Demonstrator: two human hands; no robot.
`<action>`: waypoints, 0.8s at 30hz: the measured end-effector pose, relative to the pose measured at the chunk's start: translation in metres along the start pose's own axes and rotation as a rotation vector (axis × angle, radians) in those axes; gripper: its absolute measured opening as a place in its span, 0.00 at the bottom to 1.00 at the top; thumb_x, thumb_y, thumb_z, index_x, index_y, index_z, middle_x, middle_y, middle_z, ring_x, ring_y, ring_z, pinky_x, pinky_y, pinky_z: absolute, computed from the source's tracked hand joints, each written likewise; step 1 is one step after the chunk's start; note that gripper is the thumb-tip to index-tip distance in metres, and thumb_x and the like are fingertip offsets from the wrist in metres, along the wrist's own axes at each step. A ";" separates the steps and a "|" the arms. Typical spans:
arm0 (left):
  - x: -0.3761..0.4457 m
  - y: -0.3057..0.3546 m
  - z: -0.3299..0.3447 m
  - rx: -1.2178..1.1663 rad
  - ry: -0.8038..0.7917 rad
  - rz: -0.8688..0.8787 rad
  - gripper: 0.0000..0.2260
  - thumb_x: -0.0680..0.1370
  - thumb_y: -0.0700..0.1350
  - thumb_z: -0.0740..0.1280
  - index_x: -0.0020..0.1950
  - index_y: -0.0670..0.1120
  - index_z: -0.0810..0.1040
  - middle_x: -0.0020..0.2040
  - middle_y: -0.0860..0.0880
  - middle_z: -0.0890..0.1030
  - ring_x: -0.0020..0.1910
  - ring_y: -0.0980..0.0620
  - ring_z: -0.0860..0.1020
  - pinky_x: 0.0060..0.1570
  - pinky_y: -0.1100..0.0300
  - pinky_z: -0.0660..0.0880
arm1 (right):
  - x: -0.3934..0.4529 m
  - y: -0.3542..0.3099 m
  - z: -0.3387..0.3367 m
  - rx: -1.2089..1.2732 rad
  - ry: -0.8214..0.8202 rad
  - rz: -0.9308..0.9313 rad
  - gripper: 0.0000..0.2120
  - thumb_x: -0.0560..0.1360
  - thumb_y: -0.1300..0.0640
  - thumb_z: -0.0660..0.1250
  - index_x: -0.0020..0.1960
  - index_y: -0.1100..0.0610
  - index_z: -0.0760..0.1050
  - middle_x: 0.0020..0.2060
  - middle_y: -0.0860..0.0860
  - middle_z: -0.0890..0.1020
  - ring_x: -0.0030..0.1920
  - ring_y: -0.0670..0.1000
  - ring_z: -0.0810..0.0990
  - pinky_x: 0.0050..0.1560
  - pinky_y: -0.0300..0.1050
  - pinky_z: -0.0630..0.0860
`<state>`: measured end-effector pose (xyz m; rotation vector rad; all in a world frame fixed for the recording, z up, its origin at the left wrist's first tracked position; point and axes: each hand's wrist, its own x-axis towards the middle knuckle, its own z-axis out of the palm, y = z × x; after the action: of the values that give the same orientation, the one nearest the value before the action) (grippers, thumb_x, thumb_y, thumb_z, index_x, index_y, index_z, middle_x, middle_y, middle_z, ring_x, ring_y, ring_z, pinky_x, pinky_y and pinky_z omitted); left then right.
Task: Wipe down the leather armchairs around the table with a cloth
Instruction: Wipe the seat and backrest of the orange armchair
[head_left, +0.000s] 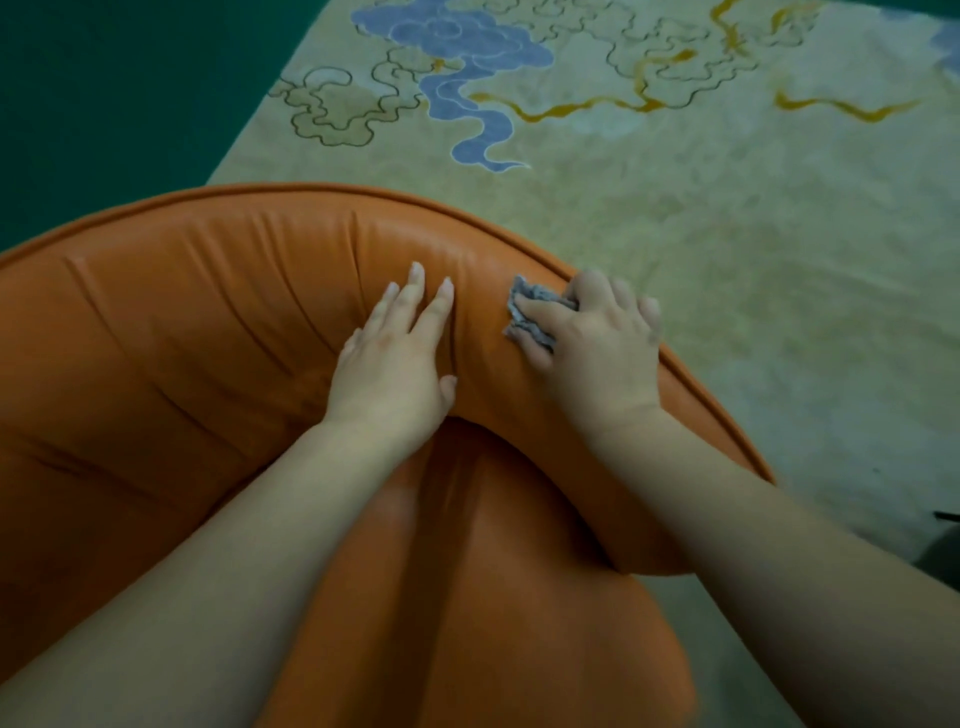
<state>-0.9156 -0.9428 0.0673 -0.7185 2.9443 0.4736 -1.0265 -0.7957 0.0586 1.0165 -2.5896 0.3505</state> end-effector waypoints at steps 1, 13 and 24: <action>0.000 0.001 0.000 -0.012 0.005 -0.003 0.39 0.75 0.50 0.68 0.78 0.56 0.46 0.79 0.53 0.41 0.78 0.50 0.45 0.71 0.47 0.58 | -0.012 0.006 -0.005 -0.012 0.002 0.011 0.10 0.69 0.44 0.70 0.47 0.46 0.82 0.40 0.53 0.74 0.41 0.58 0.73 0.41 0.46 0.52; -0.015 0.039 0.016 -0.142 -0.004 -0.012 0.36 0.77 0.49 0.66 0.79 0.54 0.49 0.79 0.51 0.42 0.77 0.48 0.46 0.73 0.48 0.57 | -0.012 0.038 -0.022 0.060 0.000 0.054 0.16 0.68 0.38 0.66 0.50 0.45 0.83 0.40 0.54 0.74 0.43 0.59 0.74 0.42 0.45 0.50; -0.014 0.037 0.025 -0.105 0.020 0.026 0.39 0.75 0.47 0.68 0.79 0.54 0.49 0.79 0.48 0.43 0.77 0.45 0.48 0.73 0.50 0.56 | -0.131 0.072 -0.034 -0.070 0.035 0.007 0.13 0.70 0.42 0.68 0.51 0.45 0.82 0.40 0.53 0.75 0.42 0.55 0.68 0.39 0.49 0.60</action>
<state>-0.9202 -0.8975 0.0559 -0.6997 2.9694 0.6303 -0.9789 -0.6525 0.0305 0.9690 -2.5564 0.2749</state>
